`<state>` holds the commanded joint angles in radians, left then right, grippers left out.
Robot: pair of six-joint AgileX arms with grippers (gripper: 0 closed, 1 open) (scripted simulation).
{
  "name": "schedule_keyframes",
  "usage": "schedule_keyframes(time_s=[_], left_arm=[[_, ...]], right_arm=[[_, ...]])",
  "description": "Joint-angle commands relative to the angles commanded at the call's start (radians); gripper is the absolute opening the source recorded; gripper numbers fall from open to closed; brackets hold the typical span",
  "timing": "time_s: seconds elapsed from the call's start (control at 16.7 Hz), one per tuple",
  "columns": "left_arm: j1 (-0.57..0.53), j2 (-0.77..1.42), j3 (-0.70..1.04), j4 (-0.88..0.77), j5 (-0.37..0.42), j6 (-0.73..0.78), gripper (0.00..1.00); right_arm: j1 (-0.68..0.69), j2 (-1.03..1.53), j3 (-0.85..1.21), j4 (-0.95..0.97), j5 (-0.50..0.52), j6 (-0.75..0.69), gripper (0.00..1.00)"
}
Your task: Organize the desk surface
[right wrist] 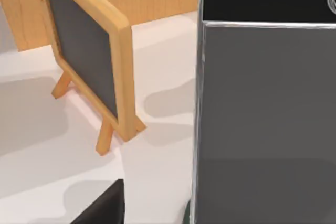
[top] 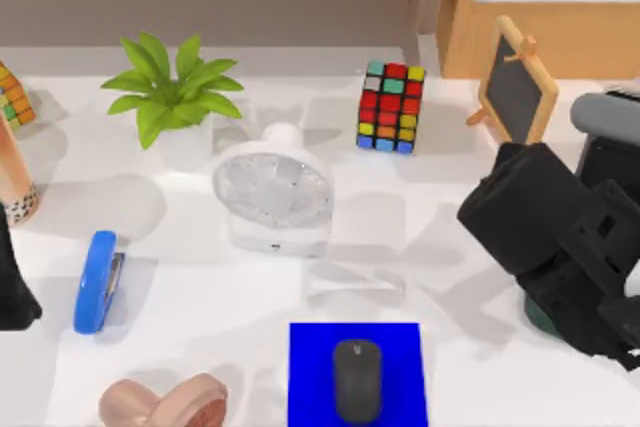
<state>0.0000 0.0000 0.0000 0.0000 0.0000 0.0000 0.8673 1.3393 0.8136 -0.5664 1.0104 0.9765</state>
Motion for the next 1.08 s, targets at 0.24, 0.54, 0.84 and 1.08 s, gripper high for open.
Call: schedule_keyframes(time_s=[0.24, 0.54, 0.84, 1.08], left_arm=[[0.0, 0.0, 0.0, 0.0, 0.0, 0.0, 1.0], [0.0, 0.0, 0.0, 0.0, 0.0, 0.0, 1.0], [0.0, 0.0, 0.0, 0.0, 0.0, 0.0, 1.0], [0.0, 0.0, 0.0, 0.0, 0.0, 0.0, 1.0]], right_arm=[[0.116, -0.003, 0.01, -0.054, -0.017, 0.029, 1.0], [0.084, -0.037, 0.0, -0.162, 0.046, 0.173, 1.0], [0.039, -0.037, -0.014, -0.187, 0.07, 0.213, 1.0], [0.026, -0.064, -0.02, -0.158, 0.05, 0.181, 1.0]])
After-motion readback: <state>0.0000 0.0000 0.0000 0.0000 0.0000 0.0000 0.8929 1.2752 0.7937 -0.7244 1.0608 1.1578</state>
